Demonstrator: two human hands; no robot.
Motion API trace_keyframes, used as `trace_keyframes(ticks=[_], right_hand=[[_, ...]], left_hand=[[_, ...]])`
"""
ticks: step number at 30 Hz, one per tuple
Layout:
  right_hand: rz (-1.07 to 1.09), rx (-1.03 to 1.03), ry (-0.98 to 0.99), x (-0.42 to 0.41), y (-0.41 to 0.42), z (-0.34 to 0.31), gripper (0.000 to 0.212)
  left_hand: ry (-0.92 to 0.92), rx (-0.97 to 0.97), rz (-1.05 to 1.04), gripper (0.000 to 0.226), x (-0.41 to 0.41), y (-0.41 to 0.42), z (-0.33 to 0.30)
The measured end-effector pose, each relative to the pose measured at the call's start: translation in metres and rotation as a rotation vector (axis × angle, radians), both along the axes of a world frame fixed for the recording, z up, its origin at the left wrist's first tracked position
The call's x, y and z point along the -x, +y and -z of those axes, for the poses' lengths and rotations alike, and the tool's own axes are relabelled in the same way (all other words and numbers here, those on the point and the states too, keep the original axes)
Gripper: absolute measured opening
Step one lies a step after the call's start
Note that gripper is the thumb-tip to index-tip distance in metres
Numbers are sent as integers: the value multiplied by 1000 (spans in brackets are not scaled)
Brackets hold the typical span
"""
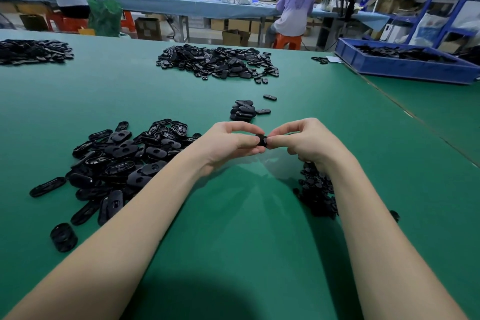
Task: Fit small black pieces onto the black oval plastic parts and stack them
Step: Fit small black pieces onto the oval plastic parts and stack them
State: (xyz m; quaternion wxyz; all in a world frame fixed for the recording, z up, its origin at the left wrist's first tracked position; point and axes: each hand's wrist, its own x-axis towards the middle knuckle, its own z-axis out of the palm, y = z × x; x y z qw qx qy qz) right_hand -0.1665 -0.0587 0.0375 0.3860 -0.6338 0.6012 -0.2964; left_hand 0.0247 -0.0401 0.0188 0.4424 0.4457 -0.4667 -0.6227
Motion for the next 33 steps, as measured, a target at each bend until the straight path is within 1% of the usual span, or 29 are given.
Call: trace_keyframes(ticks=[5,9,11,14,16,20,23,28,33], right_hand=[[-2,49,48,-1,1,-2,7],[-1,80,118,-3,2,-3,11],[14,92,139,-4,2,-3,14],[49,75,147,-4,2,-3,25],[59,57,109,-2,3,-1,30],[38,-23,-41,2,6,2,35],[-16,-72,-131,1,8,5,33],[-37,-70,-163,-2,7,8,26],[-52,-40,-137,-5,4,9,19]], left_hand=[[-3,1,-8,14,1,0,-1],[-31,9,7,15,1,1,-1],[-29,10,12,14,1,1,0],[-10,-7,12,13,0,0,0],[37,-33,2,13,-2,-1,0],[105,-59,1,14,-4,-4,-1],[116,-57,7,15,-4,-4,0],[72,-21,-19,12,-3,-4,1],[14,9,-65,11,-2,-3,2]])
